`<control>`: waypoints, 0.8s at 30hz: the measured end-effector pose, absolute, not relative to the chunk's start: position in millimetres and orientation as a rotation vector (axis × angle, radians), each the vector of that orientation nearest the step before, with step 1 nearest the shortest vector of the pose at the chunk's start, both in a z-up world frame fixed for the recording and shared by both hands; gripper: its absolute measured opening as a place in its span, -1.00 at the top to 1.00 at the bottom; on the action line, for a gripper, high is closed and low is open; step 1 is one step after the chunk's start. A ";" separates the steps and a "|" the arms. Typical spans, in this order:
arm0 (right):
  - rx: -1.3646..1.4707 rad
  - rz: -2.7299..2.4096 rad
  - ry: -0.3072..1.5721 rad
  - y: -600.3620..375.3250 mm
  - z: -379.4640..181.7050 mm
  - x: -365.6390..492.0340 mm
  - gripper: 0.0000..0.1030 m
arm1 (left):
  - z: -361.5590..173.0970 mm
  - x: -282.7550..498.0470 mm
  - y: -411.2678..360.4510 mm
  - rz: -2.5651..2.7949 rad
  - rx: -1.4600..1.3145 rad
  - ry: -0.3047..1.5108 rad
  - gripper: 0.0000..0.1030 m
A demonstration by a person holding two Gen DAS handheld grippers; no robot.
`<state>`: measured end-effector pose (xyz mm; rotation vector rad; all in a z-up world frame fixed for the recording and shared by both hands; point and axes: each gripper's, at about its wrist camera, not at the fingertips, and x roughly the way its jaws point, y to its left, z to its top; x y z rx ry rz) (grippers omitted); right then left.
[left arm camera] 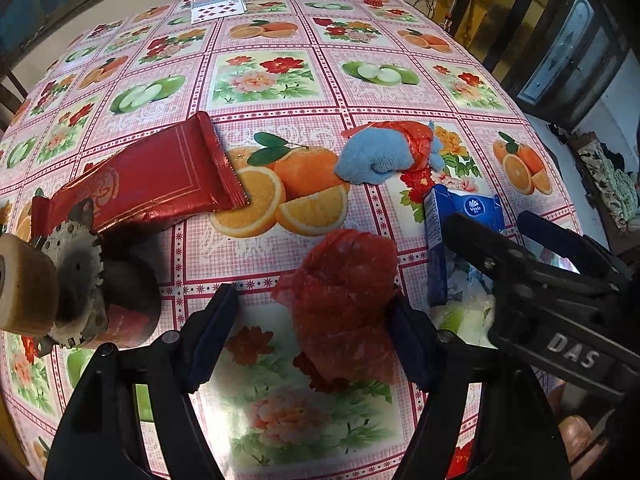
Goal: Organize soft objects
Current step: 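Grasp the red mesh bag with the left tool while the right tool grasps the blue Vinda tissue pack, then carry both items into the box and open both tools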
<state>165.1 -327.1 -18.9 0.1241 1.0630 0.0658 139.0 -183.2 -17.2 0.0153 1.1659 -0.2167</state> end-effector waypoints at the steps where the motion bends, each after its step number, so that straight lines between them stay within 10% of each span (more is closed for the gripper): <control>1: 0.095 0.057 1.066 -324.0 -21.9 165.8 -0.85 | -17.3 137.5 -182.0 -0.216 0.019 1.159 -0.30; 6: -0.040 0.052 1.051 -316.2 -22.0 152.8 -0.12 | -16.7 136.5 -183.8 -0.216 0.068 1.136 0.34; 24: 0.271 0.322 0.970 -319.1 20.8 60.6 -0.05 | 20.0 66.1 -125.1 -0.342 -0.079 1.083 0.38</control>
